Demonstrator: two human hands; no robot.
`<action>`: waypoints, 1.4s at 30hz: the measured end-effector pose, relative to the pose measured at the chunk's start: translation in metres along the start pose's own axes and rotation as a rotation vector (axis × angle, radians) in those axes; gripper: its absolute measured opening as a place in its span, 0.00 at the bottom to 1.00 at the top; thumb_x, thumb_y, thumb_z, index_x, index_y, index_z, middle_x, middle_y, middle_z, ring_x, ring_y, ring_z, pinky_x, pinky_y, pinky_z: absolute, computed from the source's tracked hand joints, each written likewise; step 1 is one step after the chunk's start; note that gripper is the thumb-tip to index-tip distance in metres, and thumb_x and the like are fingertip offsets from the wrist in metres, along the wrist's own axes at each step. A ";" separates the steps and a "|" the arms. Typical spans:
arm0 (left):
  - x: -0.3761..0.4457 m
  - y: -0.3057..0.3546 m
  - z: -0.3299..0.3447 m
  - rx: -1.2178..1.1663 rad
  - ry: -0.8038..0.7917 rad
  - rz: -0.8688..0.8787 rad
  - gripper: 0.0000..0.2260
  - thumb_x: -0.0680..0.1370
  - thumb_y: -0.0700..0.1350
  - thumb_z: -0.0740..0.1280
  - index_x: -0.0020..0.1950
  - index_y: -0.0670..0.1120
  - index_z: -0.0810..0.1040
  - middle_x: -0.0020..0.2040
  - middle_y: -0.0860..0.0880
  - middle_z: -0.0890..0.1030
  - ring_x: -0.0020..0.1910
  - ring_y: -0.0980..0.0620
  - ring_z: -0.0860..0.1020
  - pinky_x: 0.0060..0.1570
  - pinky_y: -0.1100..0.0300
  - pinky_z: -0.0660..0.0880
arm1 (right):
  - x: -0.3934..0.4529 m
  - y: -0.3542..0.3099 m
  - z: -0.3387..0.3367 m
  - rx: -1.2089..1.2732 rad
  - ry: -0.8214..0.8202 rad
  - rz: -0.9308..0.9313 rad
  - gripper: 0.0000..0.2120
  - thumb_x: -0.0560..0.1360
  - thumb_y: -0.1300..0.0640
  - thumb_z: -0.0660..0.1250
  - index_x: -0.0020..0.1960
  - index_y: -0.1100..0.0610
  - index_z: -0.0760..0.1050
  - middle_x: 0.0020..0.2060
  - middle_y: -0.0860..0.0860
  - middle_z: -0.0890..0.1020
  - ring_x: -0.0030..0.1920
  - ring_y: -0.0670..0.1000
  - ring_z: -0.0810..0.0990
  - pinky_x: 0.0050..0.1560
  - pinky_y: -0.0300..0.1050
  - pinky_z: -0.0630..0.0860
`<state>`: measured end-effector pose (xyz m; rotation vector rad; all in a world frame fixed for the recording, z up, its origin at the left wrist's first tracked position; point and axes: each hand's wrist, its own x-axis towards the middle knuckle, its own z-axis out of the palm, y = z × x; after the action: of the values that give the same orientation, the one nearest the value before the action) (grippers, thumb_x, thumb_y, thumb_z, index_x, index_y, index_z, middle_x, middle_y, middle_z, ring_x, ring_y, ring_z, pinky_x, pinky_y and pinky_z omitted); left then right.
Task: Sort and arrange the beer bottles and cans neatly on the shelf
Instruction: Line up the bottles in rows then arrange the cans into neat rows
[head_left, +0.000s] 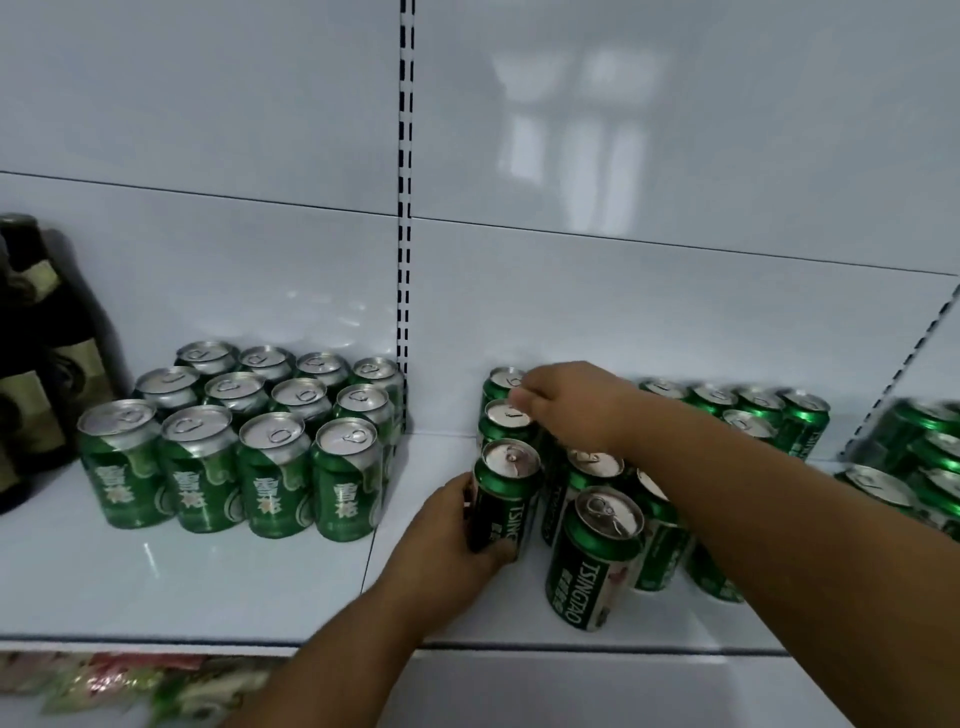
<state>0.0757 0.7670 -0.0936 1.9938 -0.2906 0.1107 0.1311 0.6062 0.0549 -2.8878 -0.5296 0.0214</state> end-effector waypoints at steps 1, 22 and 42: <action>0.000 0.004 -0.002 -0.094 0.026 -0.030 0.21 0.76 0.47 0.72 0.64 0.64 0.70 0.60 0.64 0.77 0.59 0.68 0.74 0.60 0.66 0.71 | 0.007 0.006 -0.001 0.003 0.034 -0.015 0.15 0.83 0.48 0.56 0.53 0.57 0.76 0.48 0.52 0.79 0.51 0.54 0.76 0.47 0.45 0.69; 0.100 -0.032 0.009 -0.814 0.158 -0.208 0.16 0.81 0.44 0.59 0.65 0.41 0.79 0.61 0.39 0.81 0.64 0.38 0.77 0.69 0.38 0.68 | 0.089 0.025 0.019 -0.110 0.110 -0.099 0.04 0.74 0.63 0.66 0.45 0.57 0.79 0.46 0.52 0.78 0.46 0.52 0.75 0.44 0.40 0.68; 0.088 -0.025 0.010 -0.777 0.202 -0.135 0.09 0.80 0.32 0.61 0.51 0.41 0.80 0.44 0.42 0.84 0.45 0.44 0.80 0.45 0.53 0.77 | 0.051 0.023 0.000 -0.010 -0.061 -0.169 0.15 0.71 0.42 0.73 0.51 0.50 0.78 0.44 0.43 0.78 0.46 0.45 0.76 0.46 0.43 0.74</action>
<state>0.1668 0.7541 -0.1017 1.2135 -0.0473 0.0929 0.1866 0.6026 0.0509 -2.8489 -0.7845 0.0810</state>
